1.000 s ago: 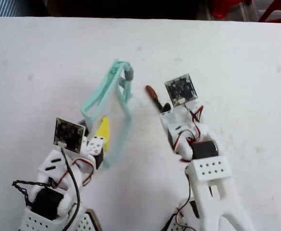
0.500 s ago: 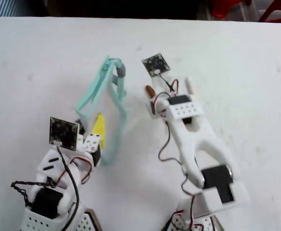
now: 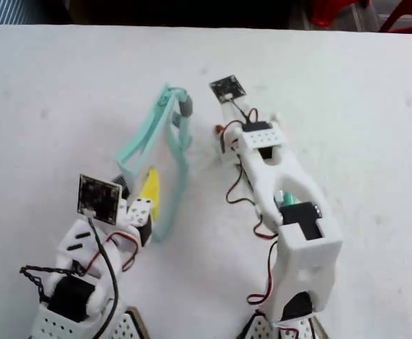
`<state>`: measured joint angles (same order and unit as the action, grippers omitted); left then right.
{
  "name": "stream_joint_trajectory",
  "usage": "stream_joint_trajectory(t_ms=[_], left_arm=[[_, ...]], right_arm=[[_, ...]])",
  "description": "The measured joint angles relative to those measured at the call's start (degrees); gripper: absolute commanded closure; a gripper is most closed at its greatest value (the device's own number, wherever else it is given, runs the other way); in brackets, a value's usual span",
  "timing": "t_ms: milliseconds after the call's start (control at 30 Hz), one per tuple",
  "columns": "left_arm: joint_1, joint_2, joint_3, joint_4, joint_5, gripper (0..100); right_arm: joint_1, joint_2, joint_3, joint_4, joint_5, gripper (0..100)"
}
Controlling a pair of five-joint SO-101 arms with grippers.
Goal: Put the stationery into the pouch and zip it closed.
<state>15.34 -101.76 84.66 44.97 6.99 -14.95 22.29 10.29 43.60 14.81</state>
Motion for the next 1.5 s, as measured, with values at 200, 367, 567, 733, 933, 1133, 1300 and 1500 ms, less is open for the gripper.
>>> stream_joint_trajectory(t_ms=[200, 367, 567, 733, 933, 1133, 1300, 1500], left_arm=[[0.35, 0.0, 0.26, -0.53, 0.0, 97], [0.44, 0.0, 0.26, -0.53, 0.0, 97], [0.44, 0.0, 0.26, -0.53, 0.0, 97], [0.53, 0.0, 0.26, -0.53, 0.0, 87], [0.53, 0.0, 0.26, -0.53, 1.58, 82], [0.53, 0.0, 0.26, -0.53, 2.46, 82], [3.08, 0.0, 0.26, -0.53, -1.32, 82], [5.1, 0.0, 0.35, -0.53, -1.67, 82]], right_arm=[[0.53, 0.26, -0.35, 0.0, 0.0, 98.1], [0.53, 0.35, -0.35, 0.0, 0.0, 98.1], [0.53, 0.35, -0.35, 0.97, 0.0, 98.1], [0.53, 0.35, -0.44, 1.85, 0.0, 98.1], [0.53, 0.26, -0.44, 3.16, 0.0, 98.1], [0.44, -3.69, 4.22, 2.37, 0.0, 98.1], [0.35, -17.32, 15.82, -1.23, 0.09, 98.1], [0.35, -42.73, 33.41, -9.05, 0.09, 98.1]])
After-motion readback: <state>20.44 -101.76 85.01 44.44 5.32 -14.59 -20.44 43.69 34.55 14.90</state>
